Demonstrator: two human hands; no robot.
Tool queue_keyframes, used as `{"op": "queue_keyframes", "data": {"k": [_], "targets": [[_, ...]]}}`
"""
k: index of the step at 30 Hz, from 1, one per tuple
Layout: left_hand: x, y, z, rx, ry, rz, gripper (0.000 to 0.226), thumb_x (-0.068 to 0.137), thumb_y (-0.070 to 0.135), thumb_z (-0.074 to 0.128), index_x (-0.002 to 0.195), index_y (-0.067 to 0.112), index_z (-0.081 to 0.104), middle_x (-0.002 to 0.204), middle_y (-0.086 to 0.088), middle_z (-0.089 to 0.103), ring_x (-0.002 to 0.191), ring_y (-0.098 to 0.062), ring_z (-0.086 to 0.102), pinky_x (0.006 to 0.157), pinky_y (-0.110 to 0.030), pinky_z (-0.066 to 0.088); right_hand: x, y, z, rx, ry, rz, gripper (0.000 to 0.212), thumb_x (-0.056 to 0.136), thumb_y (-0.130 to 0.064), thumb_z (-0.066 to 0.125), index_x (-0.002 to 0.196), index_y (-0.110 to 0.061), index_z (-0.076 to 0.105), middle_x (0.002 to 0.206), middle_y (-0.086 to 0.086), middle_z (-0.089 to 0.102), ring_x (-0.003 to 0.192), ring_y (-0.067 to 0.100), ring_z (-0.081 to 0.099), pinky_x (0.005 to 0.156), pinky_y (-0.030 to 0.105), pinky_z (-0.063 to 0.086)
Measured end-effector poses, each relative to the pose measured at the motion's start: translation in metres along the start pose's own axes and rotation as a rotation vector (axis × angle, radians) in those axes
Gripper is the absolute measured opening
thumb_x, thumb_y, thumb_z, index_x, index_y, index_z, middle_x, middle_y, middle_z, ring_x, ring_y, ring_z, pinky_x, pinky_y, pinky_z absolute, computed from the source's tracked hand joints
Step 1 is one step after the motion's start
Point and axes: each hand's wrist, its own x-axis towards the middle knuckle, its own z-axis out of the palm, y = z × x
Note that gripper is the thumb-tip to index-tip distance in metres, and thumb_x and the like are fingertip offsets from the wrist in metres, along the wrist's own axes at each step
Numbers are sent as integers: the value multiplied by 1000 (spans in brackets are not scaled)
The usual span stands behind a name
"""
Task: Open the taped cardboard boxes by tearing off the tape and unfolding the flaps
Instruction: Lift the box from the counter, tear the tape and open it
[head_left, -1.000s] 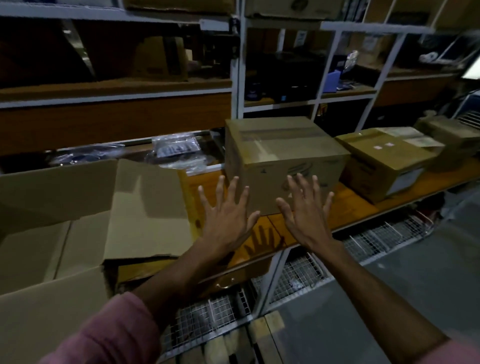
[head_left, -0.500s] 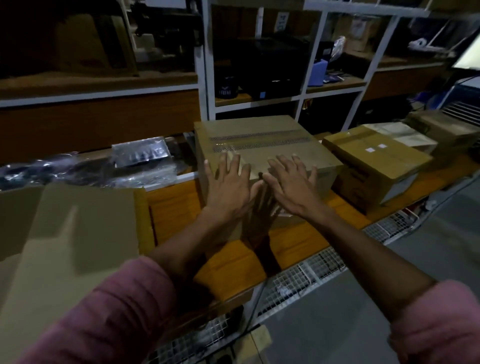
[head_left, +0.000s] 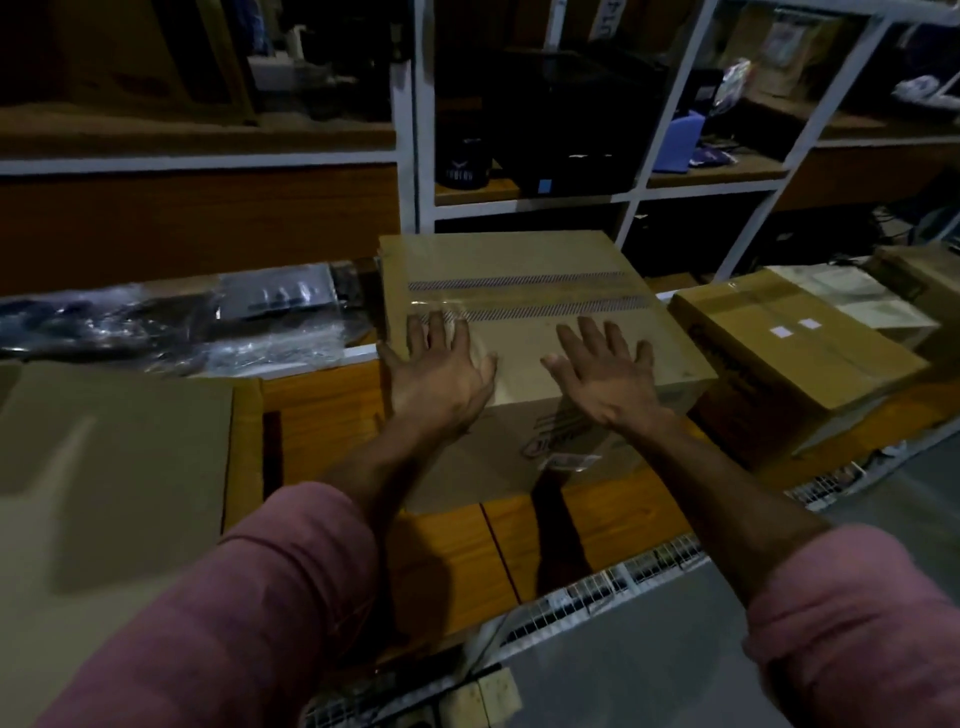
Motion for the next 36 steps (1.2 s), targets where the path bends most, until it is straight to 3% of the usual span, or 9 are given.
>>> {"op": "queue_keyframes", "data": {"k": [6,13,17,22,24,26,30,32,36], "targets": [[-21,5,4,34,47,15,76,99,69,14,163,28,6,172,-8,-3,157,-33,-5,117,-70,8,-28,1,8,-33,66,59,75,97,-73,5,161,-34,7,171,1,-1,156,34,-1,118,70,3],[-113,27,23,69,211,18,77,102,65,22,164,25,2,170,-7,-21,156,-32,-18,119,-70,7,-112,15,35,-4,189,-35,77,100,-68,12,162,-26,-4,169,7,-19,154,37,-18,117,71,-6],[-151,24,43,82,249,24,81,102,59,39,165,20,4,170,-12,-18,156,-37,-17,115,-76,11,-141,10,57,50,138,-93,82,103,-63,23,160,-21,-17,163,12,-34,148,41,-32,115,72,-12],[-171,10,50,99,95,-24,90,97,54,53,164,21,2,168,-12,-23,154,-39,-20,111,-79,19,-152,-5,70,79,-26,-141,86,103,-53,40,160,-21,-15,157,15,-43,146,46,-34,118,72,2],[-175,5,52,109,12,-65,82,98,55,51,161,22,10,169,-12,-16,155,-39,-12,114,-77,17,-155,-9,72,87,-105,-146,79,102,-53,41,160,-23,-3,163,17,-32,149,47,-24,117,72,8],[-177,4,50,88,-40,-119,74,98,56,48,157,23,17,166,-11,-1,154,-38,-1,116,-76,13,-158,-13,72,112,-128,-147,73,101,-52,43,158,-24,7,167,18,-9,153,44,-12,116,72,15],[-184,3,46,161,89,-61,52,95,54,47,135,22,40,133,-12,35,126,-38,40,112,-68,27,-161,-21,63,139,-45,-91,65,101,-51,45,153,-21,23,149,22,25,139,48,25,110,61,32],[-187,3,46,192,153,-18,47,94,54,46,129,23,43,122,-10,37,115,-34,42,111,-63,28,-161,-21,57,121,39,-87,58,100,-53,44,146,-18,34,140,20,32,125,43,39,103,55,40],[-188,14,36,193,181,-47,41,96,53,47,126,25,49,120,-8,46,113,-30,43,106,-60,30,-157,-22,44,107,140,-133,48,98,-51,50,133,-19,45,131,19,44,118,38,45,99,56,43]]}}
